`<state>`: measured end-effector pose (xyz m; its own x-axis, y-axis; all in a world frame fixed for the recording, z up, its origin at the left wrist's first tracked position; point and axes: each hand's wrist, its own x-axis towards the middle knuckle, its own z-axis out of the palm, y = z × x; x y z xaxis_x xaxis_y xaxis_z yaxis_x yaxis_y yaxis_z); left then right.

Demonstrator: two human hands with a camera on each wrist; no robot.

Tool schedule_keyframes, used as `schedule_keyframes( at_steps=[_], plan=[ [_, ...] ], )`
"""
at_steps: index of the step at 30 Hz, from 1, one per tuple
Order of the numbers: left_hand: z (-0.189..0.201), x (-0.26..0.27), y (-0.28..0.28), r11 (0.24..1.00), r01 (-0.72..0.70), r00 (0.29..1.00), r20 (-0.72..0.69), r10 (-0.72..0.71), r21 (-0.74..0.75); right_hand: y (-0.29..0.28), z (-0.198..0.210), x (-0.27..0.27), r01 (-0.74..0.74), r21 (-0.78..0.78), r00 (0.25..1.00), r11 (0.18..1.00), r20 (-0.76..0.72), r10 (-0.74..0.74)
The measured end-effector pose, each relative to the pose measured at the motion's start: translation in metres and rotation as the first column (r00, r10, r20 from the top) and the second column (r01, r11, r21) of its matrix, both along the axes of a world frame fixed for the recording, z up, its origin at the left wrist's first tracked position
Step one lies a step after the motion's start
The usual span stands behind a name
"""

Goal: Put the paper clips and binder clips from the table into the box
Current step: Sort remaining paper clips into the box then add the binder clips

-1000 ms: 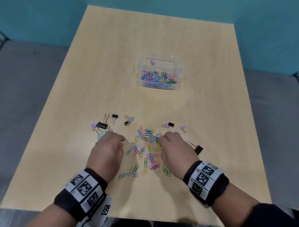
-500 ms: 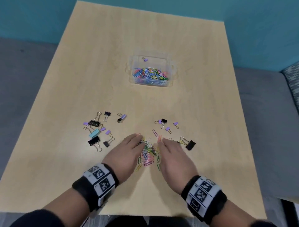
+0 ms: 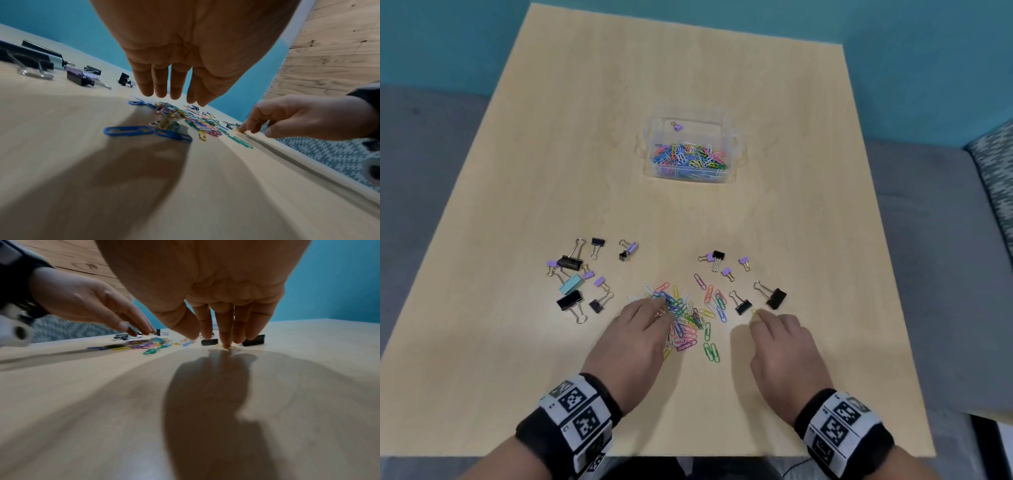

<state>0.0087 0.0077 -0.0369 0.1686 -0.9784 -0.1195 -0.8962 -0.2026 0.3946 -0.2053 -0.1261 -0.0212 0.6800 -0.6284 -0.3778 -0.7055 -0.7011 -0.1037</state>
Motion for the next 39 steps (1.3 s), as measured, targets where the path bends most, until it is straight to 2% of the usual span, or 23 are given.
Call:
schedule_keyframes(
  at_steps=[3,5,7,11,14,16,18,20,21,22,25,29,33,39],
  plan=[
    [-0.002,0.002,-0.016,1.0,-0.006,1.0,0.007,0.006,0.018,0.018,0.002,0.006,-0.083,0.077,0.994,0.994,0.079,0.076],
    [-0.005,0.0,-0.035,0.997,0.068,0.997,0.03,-0.07,0.048,0.023,0.001,0.016,-0.143,0.129,0.982,0.981,0.143,0.124],
    [-0.009,-0.005,-0.056,0.984,0.169,0.982,0.073,-0.173,0.061,0.02,0.002,0.03,-0.132,0.131,0.979,0.982,0.173,0.108],
    [-0.016,-0.006,-0.073,0.959,0.246,0.956,0.13,-0.265,0.141,0.013,0.001,0.053,-0.04,0.071,0.993,0.997,0.115,0.032],
    [-0.012,-0.001,-0.056,0.956,0.278,0.948,0.136,-0.289,0.095,0.016,0.001,0.052,-0.118,0.064,0.989,0.991,0.092,0.112],
    [-0.006,0.002,-0.034,0.971,0.238,0.962,0.134,-0.239,0.022,0.018,0.003,0.043,-0.174,0.089,0.979,0.981,0.124,0.162],
    [0.0,0.006,-0.006,0.999,0.018,0.998,0.064,-0.016,-0.028,0.019,0.002,0.029,-0.149,0.157,0.98,0.976,0.157,0.124],
    [0.007,0.007,0.022,0.957,-0.282,0.956,-0.065,0.286,0.059,0.022,-0.001,0.016,-0.062,0.236,0.986,0.97,0.165,0.022],
    [0.008,0.006,0.033,0.925,-0.361,0.921,-0.113,0.374,0.12,0.023,-0.004,0.012,-0.028,0.27,0.988,0.962,0.157,-0.015],
    [0.006,0.005,0.04,0.91,-0.383,0.904,-0.137,0.404,0.161,0.025,-0.007,0.011,-0.012,0.3,0.988,0.954,0.15,-0.035],
    [-0.002,0.0,0.034,0.923,-0.344,0.916,-0.155,0.37,0.173,0.023,-0.011,0.028,0.004,0.309,0.979,0.951,0.193,-0.067],
    [-0.007,0.004,-0.006,0.927,-0.354,0.909,-0.185,0.373,0.127,0.011,-0.016,0.069,0.055,0.301,0.965,0.952,0.228,-0.128],
    [-0.004,0.007,-0.036,0.941,-0.304,0.939,-0.118,0.322,0.148,0.003,-0.021,0.094,-0.028,0.227,0.975,0.973,0.22,-0.023],
    [-0.009,0.007,-0.049,0.959,-0.257,0.965,-0.02,0.261,0.122,-0.004,-0.023,0.106,-0.135,0.086,0.97,0.987,0.215,0.114]
  ],
)
